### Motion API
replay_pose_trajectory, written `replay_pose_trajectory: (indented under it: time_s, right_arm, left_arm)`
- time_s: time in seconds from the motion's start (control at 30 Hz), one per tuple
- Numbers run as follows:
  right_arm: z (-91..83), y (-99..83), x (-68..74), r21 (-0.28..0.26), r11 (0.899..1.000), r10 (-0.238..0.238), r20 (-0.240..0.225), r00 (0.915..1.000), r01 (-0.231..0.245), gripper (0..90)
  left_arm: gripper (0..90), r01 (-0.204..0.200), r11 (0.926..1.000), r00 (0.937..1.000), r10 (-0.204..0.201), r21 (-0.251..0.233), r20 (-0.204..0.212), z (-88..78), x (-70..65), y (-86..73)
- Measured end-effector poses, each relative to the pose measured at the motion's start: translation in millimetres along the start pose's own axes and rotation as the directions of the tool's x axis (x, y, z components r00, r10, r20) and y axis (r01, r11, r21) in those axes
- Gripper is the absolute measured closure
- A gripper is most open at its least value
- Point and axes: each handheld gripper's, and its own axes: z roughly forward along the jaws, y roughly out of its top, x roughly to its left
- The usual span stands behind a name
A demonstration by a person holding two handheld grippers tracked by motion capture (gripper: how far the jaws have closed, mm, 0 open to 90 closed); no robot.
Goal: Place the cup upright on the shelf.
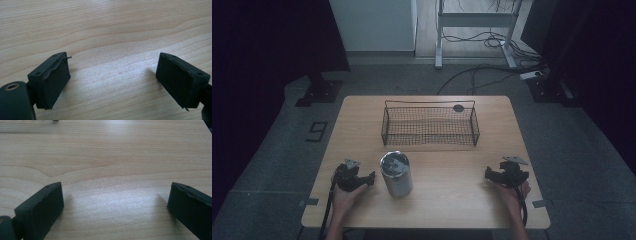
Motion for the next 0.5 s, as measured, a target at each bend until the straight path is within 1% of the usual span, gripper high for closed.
replay_pose_trajectory:
  time_s: [0.23,0.37,0.43,0.5]
  right_arm:
    - [-0.1,0.0,-0.1,0.0,1.0,0.0,0.0,1.0,0.0,0.3]
    - [-0.1,-0.1,-0.1,-0.001,1.0,0.0,0.0,1.0,0.0,0.5]
    - [-0.1,-0.1,-0.1,-0.001,1.0,0.001,0.001,1.0,-0.001,0.5]
    - [-0.1,0.0,-0.1,-0.001,1.0,0.001,0.0,1.0,-0.001,0.5]
  left_arm:
    - [9.8,0.001,1.0,1.0,-0.002,0.002,0.008,-0.2,0.5,0.1]
    - [9.8,0.017,0.9998,0.9997,-0.017,-0.005,0.019,-1.5,2.7,-1.1]
    - [10.4,0.021,0.9997,0.9997,-0.021,-0.012,0.011,-2.4,3.1,-1.7]
    - [12.0,0.028,0.9991,0.9996,-0.028,-0.032,0.001,-4.4,3.2,-2.8]
